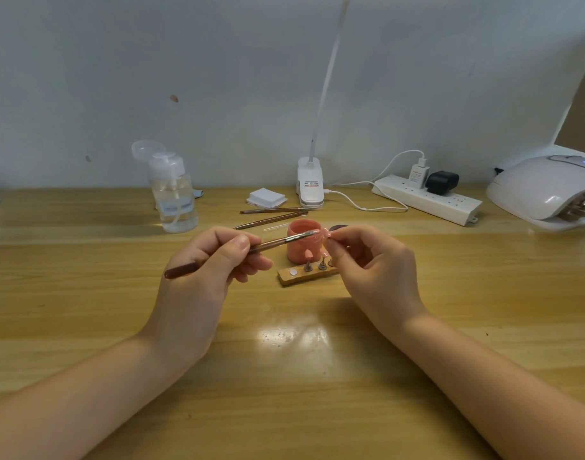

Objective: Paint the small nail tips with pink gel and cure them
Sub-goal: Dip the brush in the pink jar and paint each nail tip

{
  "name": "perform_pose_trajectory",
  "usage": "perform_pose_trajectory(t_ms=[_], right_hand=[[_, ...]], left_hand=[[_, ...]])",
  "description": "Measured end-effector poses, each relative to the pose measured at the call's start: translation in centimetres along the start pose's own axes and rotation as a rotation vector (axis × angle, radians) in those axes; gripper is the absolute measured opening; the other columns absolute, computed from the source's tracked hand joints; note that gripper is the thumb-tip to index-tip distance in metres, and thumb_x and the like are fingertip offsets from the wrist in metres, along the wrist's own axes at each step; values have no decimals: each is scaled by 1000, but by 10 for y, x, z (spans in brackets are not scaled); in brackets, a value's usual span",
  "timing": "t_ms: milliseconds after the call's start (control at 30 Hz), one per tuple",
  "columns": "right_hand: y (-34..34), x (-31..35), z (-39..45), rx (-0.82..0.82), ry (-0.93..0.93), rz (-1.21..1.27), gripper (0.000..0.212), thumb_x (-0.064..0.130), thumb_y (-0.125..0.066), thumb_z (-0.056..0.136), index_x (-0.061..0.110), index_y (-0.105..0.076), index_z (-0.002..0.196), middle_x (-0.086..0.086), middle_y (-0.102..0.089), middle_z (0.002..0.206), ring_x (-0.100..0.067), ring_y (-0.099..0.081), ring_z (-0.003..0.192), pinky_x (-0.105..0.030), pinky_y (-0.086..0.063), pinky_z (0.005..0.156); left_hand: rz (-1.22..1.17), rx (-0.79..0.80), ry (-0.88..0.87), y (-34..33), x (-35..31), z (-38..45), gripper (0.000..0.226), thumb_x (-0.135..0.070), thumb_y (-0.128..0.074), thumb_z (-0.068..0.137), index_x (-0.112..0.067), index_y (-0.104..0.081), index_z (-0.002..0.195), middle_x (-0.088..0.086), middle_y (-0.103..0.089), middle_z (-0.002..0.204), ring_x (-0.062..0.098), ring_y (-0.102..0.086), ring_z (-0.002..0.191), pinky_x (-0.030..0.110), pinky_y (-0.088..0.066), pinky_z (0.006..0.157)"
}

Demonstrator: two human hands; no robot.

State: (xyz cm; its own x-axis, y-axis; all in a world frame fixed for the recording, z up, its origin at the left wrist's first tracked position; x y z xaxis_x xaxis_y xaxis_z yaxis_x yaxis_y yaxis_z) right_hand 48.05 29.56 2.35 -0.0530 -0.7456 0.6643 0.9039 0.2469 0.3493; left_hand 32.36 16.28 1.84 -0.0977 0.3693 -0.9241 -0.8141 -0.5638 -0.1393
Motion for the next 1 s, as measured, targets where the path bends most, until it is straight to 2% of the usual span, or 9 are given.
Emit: perform_pose_trajectory(t_ms=[67, 167, 300, 433, 500, 633, 833, 1000], right_hand=[[0, 0, 0, -2, 5, 1, 12, 7, -70, 84, 13, -71, 95, 2, -69, 80, -13, -63, 69, -37, -53, 65], [0, 0, 0, 0, 4, -6, 12, 7, -71, 84, 13, -72, 94, 2, -69, 80, -13, -63, 69, -37, -53, 65], [0, -2, 0, 1, -9, 0, 10, 7, -70, 84, 12, -72, 93, 1, -69, 79, -15, -63, 69, -39, -53, 65], [-1, -3, -1, -5, -21, 10, 11, 7, -71, 84, 12, -72, 93, 1, -69, 80, -16, -64, 70, -40, -53, 65], [-1, -3, -1, -2, -17, 3, 11, 7, -71, 84, 13, -72, 93, 1, -69, 80, -16, -63, 70, -41, -53, 65], [0, -5, 0, -29, -45, 32, 10, 8, -71, 85, 14, -72, 93, 2, -70, 78, -17, -64, 69, -41, -53, 65], [-3, -6, -1, -5, -54, 29, 11, 9, -70, 85, 14, -72, 94, 1, -70, 78, -19, -65, 69, -43, -54, 65], [-2, -7, -1, -10, -96, 64, 11, 12, -70, 85, 16, -72, 95, 2, -71, 79, -17, -66, 70, -43, -55, 66]], left_hand=[[-43, 25, 4, -2, -1, 0, 22, -22, -55, 83, -23, -76, 80, 8, -71, 77, 19, -67, 76, 21, -52, 64], [-16, 40, 26, -6, -1, -1, 12, -24, -65, 84, -23, -76, 80, 11, -72, 78, 19, -67, 76, 24, -51, 66], [24, -15, 24, -1, 1, 1, 21, -19, -57, 89, -20, -75, 80, 12, -73, 79, 20, -67, 77, 30, -48, 69], [-34, 8, 14, -2, -2, -1, 15, -24, -62, 87, -21, -76, 81, 10, -72, 79, 19, -68, 77, 21, -52, 64], [-18, 21, 19, -4, -2, -1, 14, -26, -63, 86, -21, -76, 81, 10, -72, 79, 20, -68, 77, 21, -53, 65], [35, -30, 26, 0, 2, 0, 29, -13, -53, 95, -22, -75, 78, 10, -72, 77, 19, -67, 75, 28, -49, 68], [-114, 47, 55, -7, 0, 1, 11, -19, -65, 84, -16, -75, 81, 12, -71, 77, 20, -67, 75, 21, -53, 63], [-75, -11, 77, -1, 4, 3, 17, -17, -57, 84, -11, -72, 84, 11, -71, 76, 18, -67, 74, 21, -53, 63]])
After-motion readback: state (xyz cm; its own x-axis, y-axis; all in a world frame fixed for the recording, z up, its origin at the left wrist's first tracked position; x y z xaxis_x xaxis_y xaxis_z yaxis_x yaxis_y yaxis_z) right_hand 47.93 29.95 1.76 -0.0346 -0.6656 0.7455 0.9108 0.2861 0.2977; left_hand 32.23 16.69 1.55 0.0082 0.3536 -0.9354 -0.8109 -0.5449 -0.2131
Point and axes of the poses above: each hand's wrist, its own z-axis towards the middle knuckle, its own y-axis out of the back of the hand, x = y × z, the point moved 6 cm from there along z, towards the middle knuckle
